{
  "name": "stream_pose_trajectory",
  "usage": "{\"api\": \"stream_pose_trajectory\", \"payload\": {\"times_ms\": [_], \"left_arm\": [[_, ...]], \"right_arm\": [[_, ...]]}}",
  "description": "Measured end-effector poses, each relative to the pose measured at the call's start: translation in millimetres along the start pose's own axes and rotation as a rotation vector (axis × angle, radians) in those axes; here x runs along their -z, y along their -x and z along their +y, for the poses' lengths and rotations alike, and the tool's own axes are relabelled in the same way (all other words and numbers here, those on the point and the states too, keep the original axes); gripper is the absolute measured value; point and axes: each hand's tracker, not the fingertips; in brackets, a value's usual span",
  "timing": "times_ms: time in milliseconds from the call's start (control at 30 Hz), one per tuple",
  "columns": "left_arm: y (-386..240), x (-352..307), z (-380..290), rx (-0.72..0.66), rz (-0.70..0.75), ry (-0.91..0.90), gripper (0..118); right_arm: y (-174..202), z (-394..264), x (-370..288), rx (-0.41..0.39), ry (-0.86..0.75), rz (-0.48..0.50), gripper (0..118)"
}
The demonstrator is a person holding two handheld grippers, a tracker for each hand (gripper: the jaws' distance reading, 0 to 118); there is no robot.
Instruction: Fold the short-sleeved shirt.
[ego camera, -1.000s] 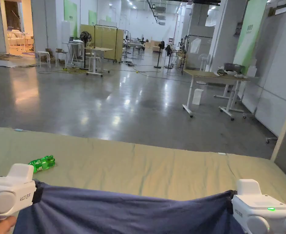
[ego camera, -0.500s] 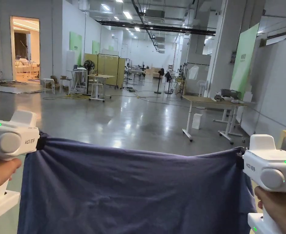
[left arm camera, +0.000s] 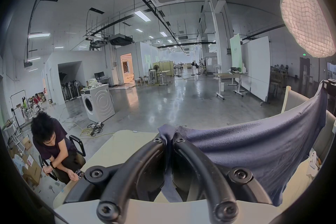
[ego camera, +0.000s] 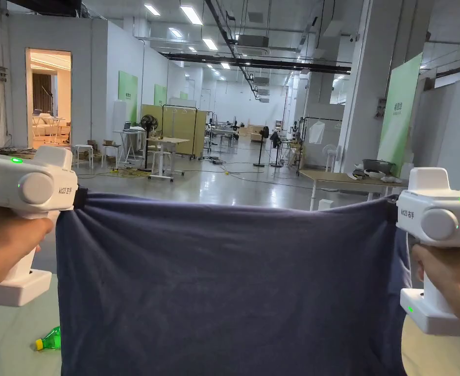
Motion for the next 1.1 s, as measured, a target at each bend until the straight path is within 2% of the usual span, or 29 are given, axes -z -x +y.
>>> {"api": "stream_pose_trajectory", "payload": {"times_ms": [200,400,567,800,867,1100], "left_arm": [[-0.9,26.9,20.8,-0.005,0.023,-0.045,6],[-7.2,26.4,33.1,0.024,0.028,-0.075,6],[-6.4,20.2,18.8,0.019,0.021,-0.066,6],[-1.7,-9.1,-44.2,0.037,-0.002,-0.029,6],[0.7,-20.2,-70.0,0.042,-0.003,-0.012,6],[6.9,-79.6,-160.3,-0.009,-0.031,0.05,6]], "right_arm": [[-2.2,21.5,27.6,0.006,-0.05,-0.029,2],[-5.9,34.6,22.8,-0.011,-0.073,-0.043,2],[-4.7,14.7,5.6,-0.018,-0.061,-0.039,2],[1.6,-48.4,-46.3,-0.02,-0.012,-0.013,2],[6.2,-69.6,-69.2,-0.066,-0.021,-0.003,2],[15.1,-145.9,-143.0,-0.099,0.041,0.061,2]]}}
